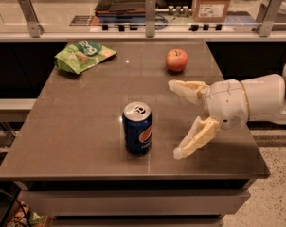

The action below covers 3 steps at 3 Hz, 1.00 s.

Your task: Move pepsi can near green rice chip bag

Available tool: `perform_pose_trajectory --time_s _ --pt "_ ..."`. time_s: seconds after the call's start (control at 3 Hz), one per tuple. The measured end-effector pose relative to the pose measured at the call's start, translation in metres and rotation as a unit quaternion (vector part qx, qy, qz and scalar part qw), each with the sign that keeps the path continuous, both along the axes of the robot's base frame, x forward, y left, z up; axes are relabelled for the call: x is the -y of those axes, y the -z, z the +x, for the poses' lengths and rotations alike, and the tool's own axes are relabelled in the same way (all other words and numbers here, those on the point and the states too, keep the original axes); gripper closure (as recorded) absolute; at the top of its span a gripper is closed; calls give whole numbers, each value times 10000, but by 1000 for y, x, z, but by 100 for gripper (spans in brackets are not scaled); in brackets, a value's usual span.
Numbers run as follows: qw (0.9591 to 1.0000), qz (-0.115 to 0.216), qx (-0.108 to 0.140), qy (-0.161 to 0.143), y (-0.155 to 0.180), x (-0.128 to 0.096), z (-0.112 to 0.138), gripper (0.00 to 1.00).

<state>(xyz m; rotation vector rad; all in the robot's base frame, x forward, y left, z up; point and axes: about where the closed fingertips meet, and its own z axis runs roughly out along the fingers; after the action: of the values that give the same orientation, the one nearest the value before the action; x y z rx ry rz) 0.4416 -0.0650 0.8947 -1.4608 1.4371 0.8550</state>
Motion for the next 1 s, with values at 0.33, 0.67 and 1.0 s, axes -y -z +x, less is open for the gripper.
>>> perform_pose_trajectory --time_s 0.33,0.67,1.0 --pt "9989 306 -208 -302 0 -21 3 0" --pt "9969 528 -439 -385 2 -36 2 0" --pt "9954 683 -567 -348 1 -45 -3 0"
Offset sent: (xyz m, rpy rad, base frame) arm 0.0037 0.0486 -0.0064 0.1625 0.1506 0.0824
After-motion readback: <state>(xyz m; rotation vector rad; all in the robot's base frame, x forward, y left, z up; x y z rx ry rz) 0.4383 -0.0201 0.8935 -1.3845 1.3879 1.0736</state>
